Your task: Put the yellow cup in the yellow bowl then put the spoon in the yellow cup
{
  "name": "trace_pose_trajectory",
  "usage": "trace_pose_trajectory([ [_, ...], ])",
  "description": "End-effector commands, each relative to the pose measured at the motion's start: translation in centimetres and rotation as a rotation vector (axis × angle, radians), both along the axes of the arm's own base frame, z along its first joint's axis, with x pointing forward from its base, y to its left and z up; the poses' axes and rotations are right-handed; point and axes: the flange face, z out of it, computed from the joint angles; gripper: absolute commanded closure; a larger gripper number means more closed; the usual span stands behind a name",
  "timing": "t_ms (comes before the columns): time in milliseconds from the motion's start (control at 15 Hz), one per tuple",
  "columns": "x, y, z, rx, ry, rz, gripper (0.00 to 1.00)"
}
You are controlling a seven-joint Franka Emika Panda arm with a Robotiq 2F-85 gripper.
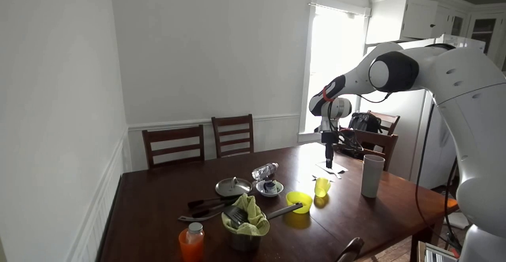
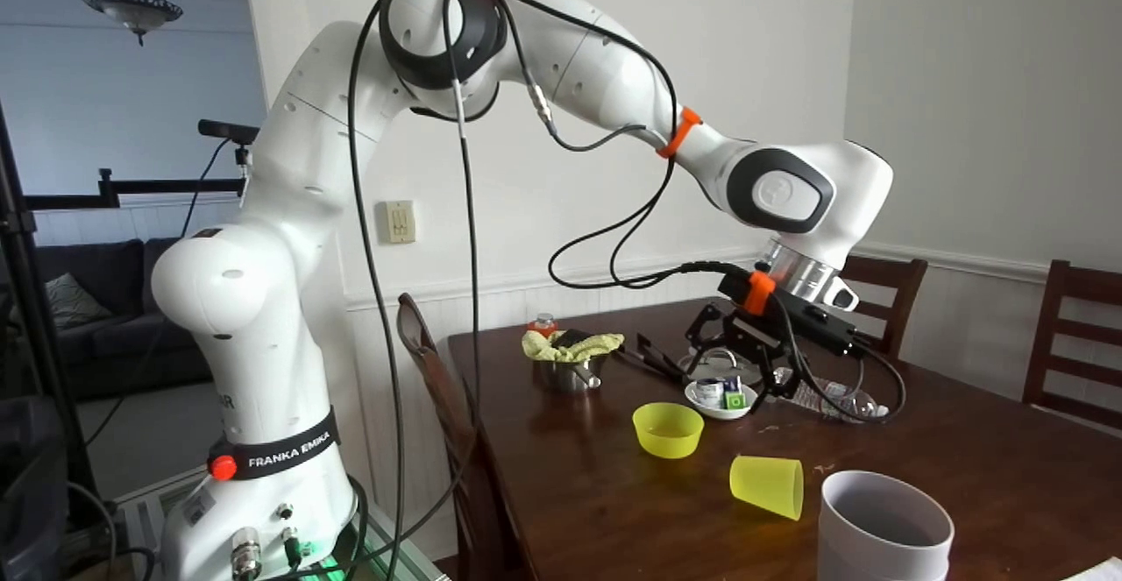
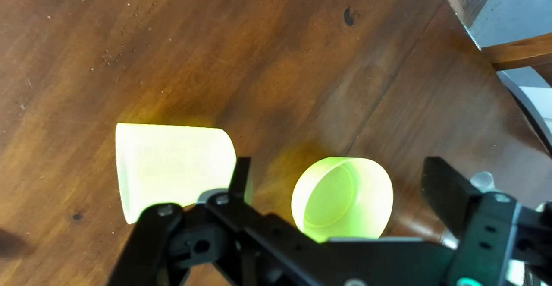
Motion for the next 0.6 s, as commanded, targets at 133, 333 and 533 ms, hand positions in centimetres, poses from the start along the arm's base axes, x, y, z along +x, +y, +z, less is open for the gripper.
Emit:
trace_pose_trajectory([
  [133, 2.3, -3.2, -2.4, 0.084, -0.044, -0.026, 0.0],
  [333, 3.2, -4.4, -3.5, 0.086, -0.032, -0.062, 0.0],
  [533, 3.5, -5.9, -4.3, 0.075, -0.028, -0.081, 0.0],
])
